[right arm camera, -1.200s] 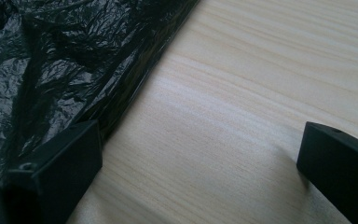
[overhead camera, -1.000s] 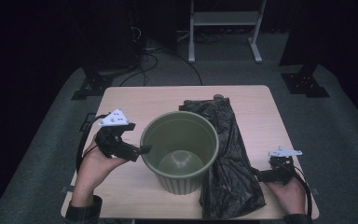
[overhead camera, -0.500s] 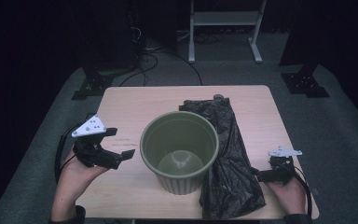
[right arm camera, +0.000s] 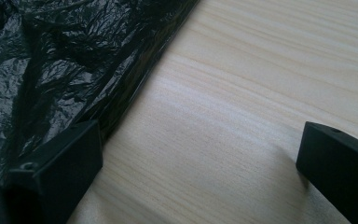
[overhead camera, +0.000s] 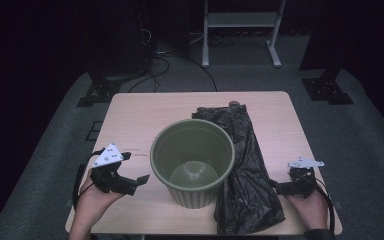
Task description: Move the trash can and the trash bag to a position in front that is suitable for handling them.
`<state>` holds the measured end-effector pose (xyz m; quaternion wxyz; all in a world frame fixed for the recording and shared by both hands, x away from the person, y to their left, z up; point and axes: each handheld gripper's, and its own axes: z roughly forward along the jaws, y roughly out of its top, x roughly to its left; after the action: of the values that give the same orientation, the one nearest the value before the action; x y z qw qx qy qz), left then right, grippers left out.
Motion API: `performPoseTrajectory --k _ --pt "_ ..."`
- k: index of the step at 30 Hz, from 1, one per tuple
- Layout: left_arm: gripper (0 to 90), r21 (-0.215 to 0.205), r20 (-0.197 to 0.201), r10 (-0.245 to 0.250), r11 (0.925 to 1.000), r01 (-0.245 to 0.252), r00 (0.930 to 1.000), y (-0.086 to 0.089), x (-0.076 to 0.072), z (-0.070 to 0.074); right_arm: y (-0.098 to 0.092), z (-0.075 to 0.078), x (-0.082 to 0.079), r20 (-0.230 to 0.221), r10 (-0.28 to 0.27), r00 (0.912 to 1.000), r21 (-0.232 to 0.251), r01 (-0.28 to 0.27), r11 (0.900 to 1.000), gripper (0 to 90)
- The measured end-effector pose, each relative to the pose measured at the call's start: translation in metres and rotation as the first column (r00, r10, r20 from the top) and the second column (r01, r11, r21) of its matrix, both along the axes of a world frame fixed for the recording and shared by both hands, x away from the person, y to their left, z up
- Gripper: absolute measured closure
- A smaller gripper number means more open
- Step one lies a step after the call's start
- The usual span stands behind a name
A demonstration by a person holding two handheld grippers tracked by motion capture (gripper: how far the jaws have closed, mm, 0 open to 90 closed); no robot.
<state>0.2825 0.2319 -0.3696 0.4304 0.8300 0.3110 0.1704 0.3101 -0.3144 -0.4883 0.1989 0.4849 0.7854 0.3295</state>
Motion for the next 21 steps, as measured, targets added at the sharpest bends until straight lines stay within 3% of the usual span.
performPoseTrajectory --k 7,8,9,12,17,21 --pt "1.4 0.025 -0.003 0.009 0.9996 -0.009 1.0000 -0.005 0.003 -0.024 0.000 0.000 0.000 0.000 0.000 1.0000 0.000 0.000 1.000 0.0" --pt "1.4 0.028 -0.008 0.007 0.9996 -0.007 0.9999 -0.006 0.006 -0.036 0.000 0.000 0.000 0.001 0.001 1.0000 -0.001 -0.001 1.000 0.0" --pt "1.5 0.028 -0.008 0.007 0.9996 -0.007 0.9999 -0.006 0.006 -0.036 0.000 0.000 0.000 0.001 0.001 1.0000 -0.001 -0.001 1.000 0.0" --pt "1.4 0.031 -0.029 0.012 0.9995 -0.011 0.9995 -0.007 0.014 -0.058 0.000 0.000 0.000 0.001 0.002 1.0000 -0.001 -0.002 1.000 0.0" --pt "1.4 0.044 -0.053 0.030 0.9986 -0.028 0.9981 -0.009 0.021 -0.080 0.000 0.000 0.000 0.001 0.002 1.0000 -0.001 -0.002 1.000 0.0" --pt "1.4 0.064 -0.043 0.044 0.9971 -0.041 0.9981 -0.010 0.025 -0.093 0.000 0.000 0.000 0.001 0.002 1.0000 -0.001 -0.002 1.000 0.0"
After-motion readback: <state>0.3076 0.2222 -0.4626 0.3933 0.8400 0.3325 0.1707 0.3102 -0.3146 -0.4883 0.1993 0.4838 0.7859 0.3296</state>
